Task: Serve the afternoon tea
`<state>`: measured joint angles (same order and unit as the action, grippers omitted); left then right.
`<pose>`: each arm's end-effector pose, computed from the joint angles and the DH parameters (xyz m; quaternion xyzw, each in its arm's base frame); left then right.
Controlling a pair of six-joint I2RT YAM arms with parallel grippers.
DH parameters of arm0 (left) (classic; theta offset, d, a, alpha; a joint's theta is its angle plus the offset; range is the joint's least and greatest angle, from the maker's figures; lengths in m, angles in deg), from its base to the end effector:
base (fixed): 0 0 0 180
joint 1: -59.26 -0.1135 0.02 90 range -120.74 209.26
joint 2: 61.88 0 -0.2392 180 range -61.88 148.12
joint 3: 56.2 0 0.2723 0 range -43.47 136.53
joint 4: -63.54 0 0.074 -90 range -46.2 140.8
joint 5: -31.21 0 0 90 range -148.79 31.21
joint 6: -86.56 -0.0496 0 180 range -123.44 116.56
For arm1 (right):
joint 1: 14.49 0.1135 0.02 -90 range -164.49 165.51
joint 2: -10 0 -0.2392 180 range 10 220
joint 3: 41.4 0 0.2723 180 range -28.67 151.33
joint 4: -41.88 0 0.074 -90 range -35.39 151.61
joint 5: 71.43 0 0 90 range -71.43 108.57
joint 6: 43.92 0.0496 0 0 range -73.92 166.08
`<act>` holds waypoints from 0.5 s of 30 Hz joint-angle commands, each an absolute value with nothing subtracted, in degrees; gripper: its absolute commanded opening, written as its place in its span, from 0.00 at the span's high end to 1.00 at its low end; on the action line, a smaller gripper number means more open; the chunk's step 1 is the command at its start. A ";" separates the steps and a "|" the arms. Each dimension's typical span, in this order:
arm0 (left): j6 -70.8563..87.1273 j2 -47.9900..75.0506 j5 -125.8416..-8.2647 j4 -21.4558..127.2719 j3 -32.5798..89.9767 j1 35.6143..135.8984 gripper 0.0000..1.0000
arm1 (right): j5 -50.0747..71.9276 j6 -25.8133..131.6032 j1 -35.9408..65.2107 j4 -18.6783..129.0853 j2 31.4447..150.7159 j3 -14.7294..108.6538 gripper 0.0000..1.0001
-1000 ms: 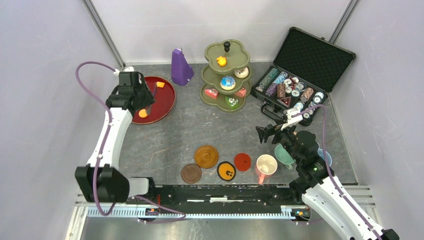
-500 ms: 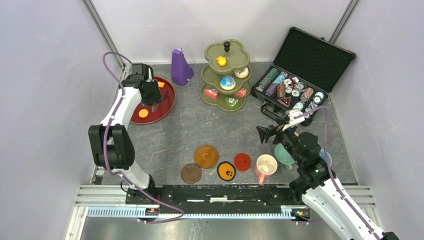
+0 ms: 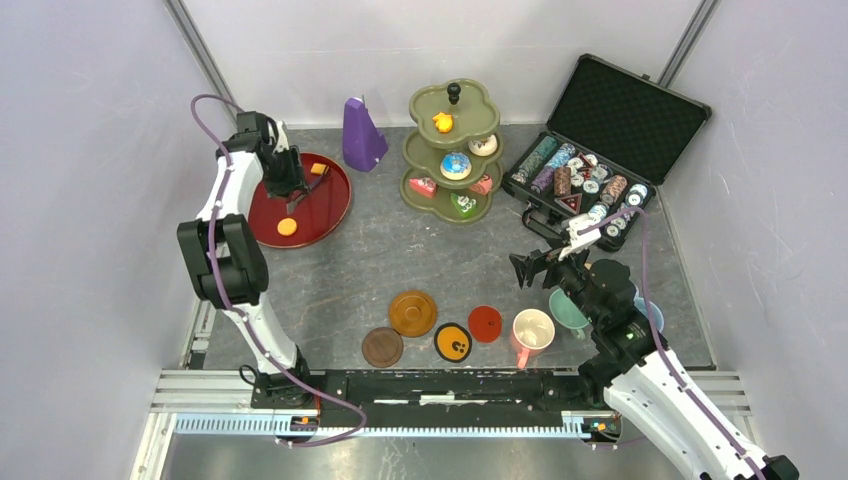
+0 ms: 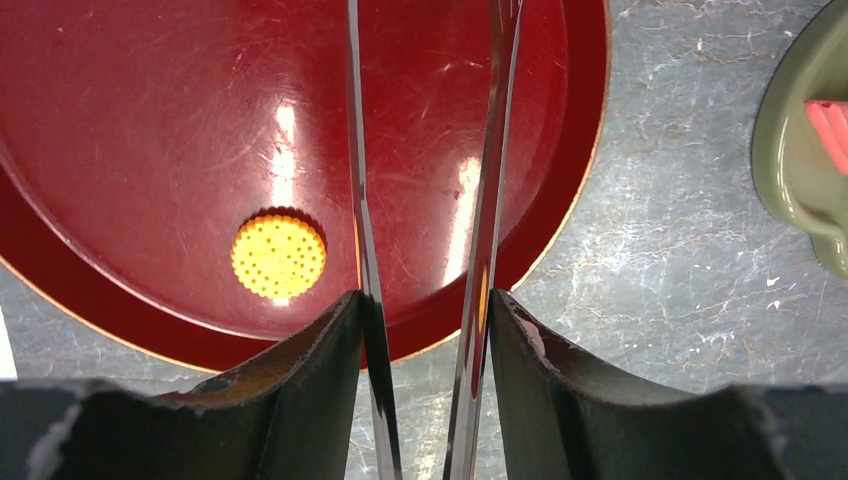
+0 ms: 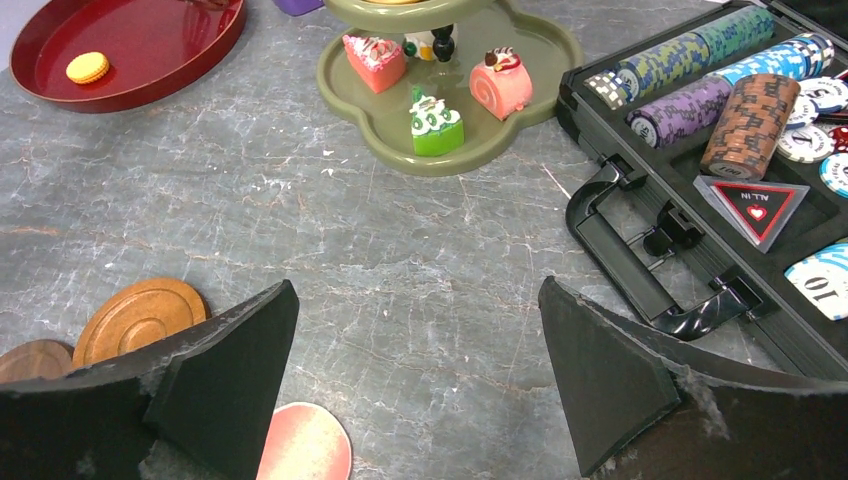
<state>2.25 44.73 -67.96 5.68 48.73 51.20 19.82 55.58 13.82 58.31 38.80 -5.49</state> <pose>0.4198 0.0515 0.2287 -0.0943 0.9574 -0.0717 0.2634 0.1788 0.0951 0.2424 -0.1176 0.7531 0.2019 0.6151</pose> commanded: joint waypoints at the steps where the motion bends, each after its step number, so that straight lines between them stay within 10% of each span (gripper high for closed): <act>1: -2.72 48.25 -73.30 2.99 53.60 49.67 0.45 | 18.74 55.51 13.64 56.19 39.40 -2.76 0.02; 15: -3.36 53.80 -77.21 2.29 57.91 49.15 0.48 | 18.86 55.52 13.63 55.55 40.55 -1.88 0.02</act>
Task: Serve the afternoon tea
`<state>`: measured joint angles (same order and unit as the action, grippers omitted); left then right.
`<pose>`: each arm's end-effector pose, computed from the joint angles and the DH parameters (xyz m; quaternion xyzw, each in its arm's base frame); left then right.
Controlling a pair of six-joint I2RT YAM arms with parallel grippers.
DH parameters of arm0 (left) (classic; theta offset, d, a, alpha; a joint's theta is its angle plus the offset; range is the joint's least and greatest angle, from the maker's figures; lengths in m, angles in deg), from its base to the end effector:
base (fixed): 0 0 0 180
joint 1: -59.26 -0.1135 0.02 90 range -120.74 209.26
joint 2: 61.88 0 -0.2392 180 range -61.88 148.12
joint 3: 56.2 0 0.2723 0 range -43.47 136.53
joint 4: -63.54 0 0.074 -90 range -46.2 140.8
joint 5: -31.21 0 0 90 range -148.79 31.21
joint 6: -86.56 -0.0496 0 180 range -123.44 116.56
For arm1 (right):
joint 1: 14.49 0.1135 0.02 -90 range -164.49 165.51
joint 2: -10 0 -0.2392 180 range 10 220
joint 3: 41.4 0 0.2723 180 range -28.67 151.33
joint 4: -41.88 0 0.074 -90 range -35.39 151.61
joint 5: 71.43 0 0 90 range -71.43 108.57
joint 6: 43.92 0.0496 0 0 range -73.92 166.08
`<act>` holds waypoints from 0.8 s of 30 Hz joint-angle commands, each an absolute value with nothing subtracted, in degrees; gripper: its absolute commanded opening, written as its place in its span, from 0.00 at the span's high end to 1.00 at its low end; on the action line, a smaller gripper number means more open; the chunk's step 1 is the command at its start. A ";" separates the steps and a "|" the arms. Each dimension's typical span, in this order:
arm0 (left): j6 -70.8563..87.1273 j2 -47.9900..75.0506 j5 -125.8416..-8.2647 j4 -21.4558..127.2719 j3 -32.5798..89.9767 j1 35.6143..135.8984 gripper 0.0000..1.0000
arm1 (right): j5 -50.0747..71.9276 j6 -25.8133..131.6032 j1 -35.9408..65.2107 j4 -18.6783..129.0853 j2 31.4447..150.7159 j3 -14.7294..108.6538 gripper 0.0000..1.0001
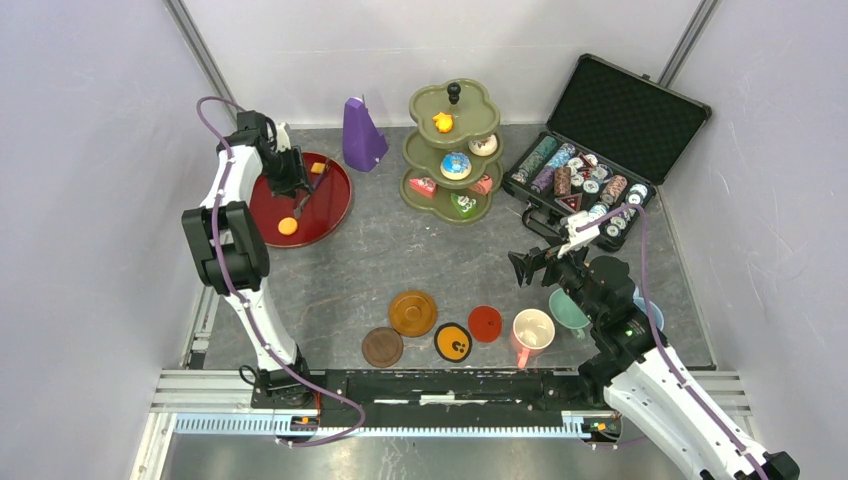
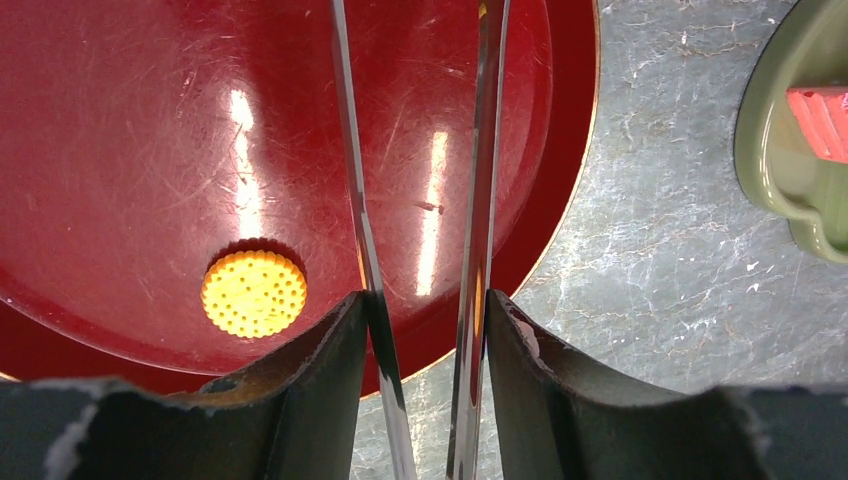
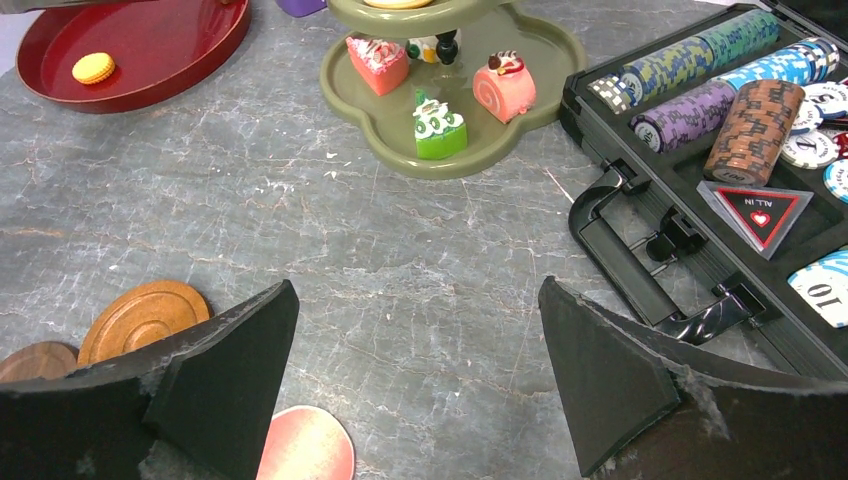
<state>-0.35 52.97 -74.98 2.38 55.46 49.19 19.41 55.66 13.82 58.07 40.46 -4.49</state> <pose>0.4406 0.0642 0.2058 -0.0796 0.9626 -0.1237 0.2277 0.1819 0.0971 0.2444 -0.1198 0.7551 0.2039 0.6114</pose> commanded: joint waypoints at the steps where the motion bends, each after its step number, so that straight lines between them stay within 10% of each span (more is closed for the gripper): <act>1: -3.36 53.87 -77.08 2.29 57.82 49.15 0.49 | 18.91 55.54 13.64 55.48 40.74 -1.96 0.02; 24: 7.94 37.89 -65.09 4.23 45.10 49.76 0.71 | 18.70 55.50 13.63 53.28 42.74 -1.55 0.02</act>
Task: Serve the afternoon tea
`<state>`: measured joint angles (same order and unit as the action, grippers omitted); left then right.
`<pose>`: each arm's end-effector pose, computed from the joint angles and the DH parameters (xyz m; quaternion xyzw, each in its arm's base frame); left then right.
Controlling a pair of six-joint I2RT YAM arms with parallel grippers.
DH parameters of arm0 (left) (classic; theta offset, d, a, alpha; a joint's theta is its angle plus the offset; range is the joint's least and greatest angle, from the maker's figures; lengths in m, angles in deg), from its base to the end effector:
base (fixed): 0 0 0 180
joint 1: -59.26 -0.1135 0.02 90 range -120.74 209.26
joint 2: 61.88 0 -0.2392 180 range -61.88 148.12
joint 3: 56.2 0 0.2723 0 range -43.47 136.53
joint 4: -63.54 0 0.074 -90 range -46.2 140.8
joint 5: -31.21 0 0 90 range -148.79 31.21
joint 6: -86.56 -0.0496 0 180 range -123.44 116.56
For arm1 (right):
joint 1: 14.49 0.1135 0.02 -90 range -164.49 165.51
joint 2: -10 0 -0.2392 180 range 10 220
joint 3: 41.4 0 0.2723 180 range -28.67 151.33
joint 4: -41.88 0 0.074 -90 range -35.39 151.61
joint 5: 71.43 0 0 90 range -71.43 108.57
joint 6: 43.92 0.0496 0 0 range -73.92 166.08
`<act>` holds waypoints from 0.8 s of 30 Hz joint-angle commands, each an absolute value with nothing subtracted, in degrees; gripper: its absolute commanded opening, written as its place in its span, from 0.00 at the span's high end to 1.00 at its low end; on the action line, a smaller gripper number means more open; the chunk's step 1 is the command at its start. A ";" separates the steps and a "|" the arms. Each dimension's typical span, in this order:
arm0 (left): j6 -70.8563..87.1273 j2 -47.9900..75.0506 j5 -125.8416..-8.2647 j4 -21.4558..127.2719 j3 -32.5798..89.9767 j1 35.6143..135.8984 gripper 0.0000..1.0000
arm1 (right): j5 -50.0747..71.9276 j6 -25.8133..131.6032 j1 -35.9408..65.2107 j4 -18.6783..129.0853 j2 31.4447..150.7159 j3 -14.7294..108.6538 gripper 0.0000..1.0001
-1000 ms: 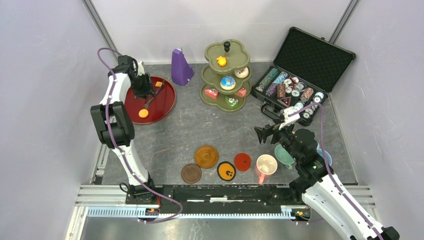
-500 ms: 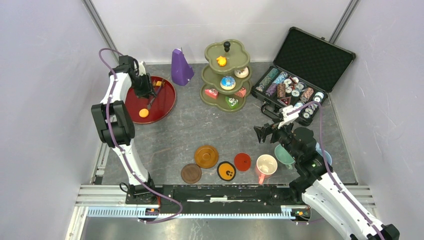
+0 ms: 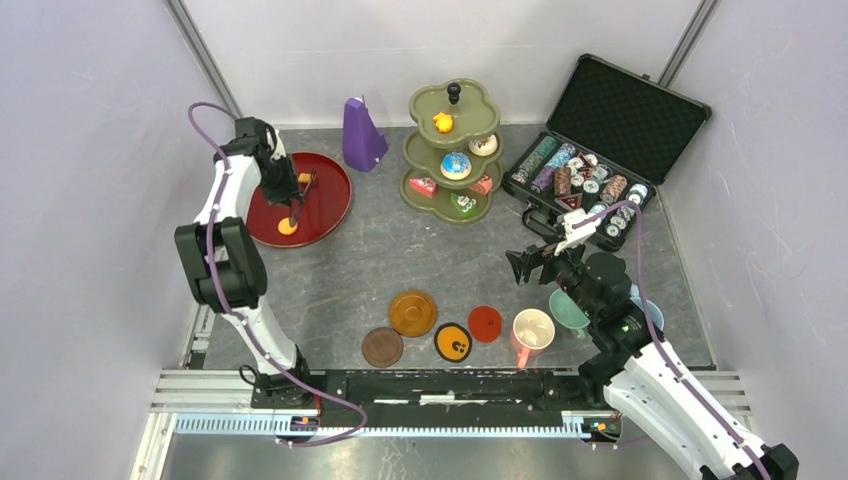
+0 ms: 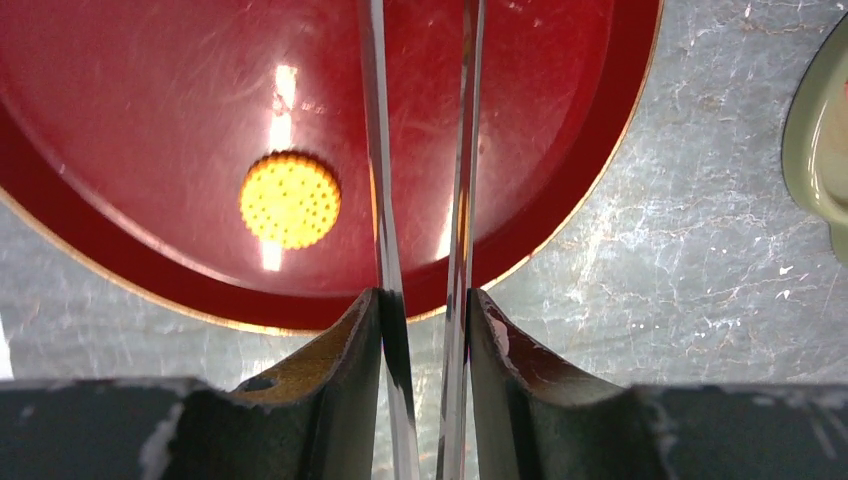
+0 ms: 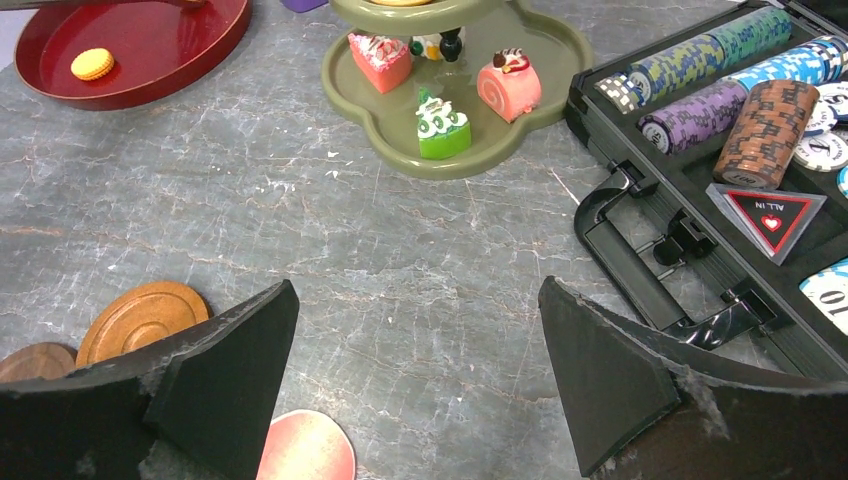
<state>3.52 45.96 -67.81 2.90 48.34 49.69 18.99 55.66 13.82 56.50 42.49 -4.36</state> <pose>0.4146 0.0620 0.2150 -0.1221 0.9637 -0.0715 0.2264 0.1863 0.0999 0.2420 -0.1224 0.7566 0.2059 0.6084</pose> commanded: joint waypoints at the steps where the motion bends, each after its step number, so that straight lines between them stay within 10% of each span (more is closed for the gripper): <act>1: 8.09 36.10 -65.05 4.50 43.72 49.80 0.71 | 18.74 55.52 13.63 53.22 42.77 -1.44 0.02; 24: 13.85 8.18 -79.97 11.76 43.71 66.90 0.68 | 21.03 54.61 13.63 56.37 41.57 1.24 0.02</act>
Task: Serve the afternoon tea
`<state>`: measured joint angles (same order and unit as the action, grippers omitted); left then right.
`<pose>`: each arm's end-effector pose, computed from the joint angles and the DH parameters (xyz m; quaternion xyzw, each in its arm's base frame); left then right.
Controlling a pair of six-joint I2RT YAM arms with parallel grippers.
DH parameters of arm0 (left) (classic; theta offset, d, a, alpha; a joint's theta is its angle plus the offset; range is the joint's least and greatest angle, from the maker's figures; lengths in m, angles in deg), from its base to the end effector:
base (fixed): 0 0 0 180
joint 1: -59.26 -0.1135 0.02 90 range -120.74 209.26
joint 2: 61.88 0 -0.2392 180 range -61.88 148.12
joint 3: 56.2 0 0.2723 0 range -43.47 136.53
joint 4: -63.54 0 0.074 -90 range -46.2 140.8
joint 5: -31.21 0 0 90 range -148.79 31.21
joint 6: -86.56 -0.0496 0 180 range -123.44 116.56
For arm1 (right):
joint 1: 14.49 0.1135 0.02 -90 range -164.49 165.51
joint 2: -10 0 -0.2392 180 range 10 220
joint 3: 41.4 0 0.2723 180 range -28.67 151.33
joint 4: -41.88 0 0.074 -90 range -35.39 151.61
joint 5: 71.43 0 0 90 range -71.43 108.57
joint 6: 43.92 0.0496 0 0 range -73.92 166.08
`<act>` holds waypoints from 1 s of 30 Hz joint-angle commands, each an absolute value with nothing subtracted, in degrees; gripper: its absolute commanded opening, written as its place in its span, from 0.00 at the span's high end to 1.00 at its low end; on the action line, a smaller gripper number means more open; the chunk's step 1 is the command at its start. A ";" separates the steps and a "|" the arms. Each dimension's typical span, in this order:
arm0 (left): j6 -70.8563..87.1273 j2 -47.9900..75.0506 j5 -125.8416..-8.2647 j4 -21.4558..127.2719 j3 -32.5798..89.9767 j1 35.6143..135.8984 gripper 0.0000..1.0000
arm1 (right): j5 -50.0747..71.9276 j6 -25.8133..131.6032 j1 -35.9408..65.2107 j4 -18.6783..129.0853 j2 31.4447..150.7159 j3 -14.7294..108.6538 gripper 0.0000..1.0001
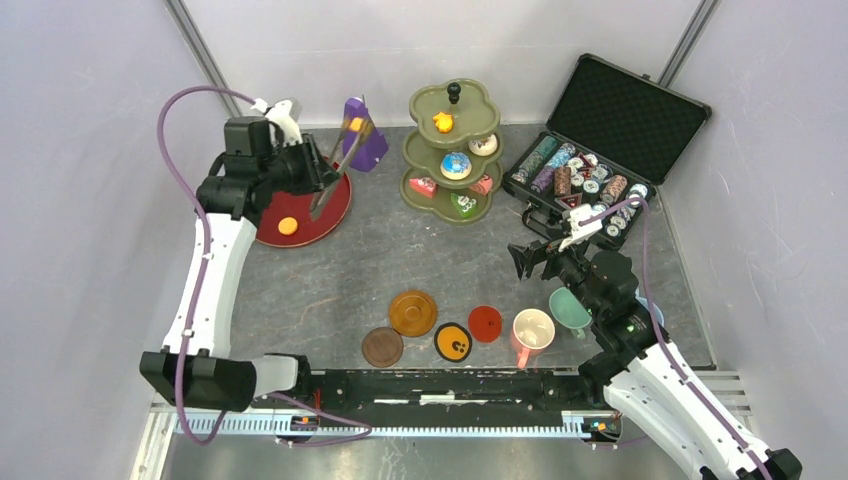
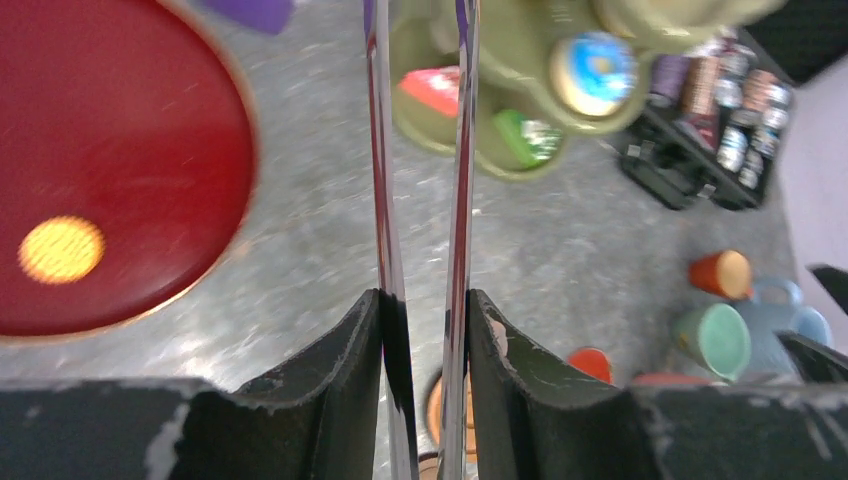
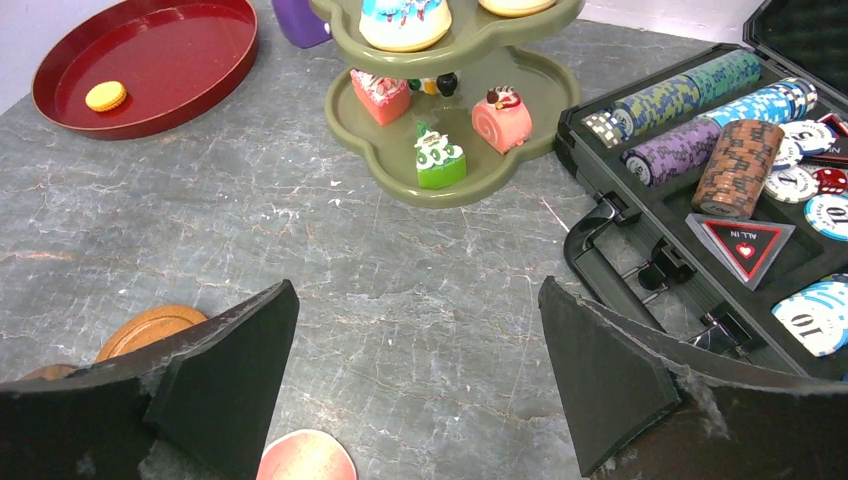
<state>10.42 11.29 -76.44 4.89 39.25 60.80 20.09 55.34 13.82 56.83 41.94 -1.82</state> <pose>0.2998 -0.0231 0.3738 -0.0258 0.8842 -0.1954 0.4234 0.1850 0.0982 0.2605 -0.1156 0.7418 0.2033 0.6286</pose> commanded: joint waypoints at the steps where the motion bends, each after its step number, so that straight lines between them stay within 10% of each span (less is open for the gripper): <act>1: 14.41 7.90 -79.93 13.30 44.22 68.32 0.68 | 21.08 54.61 13.63 56.47 41.63 1.30 0.02; 30: 16.85 27.71 -80.74 28.05 50.97 76.22 0.56 | 23.69 54.39 13.63 58.46 40.35 1.22 0.02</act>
<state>15.63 27.03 -79.15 23.47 47.84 75.90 22.73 54.99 13.82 59.47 40.92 -0.60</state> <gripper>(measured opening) 0.417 0.980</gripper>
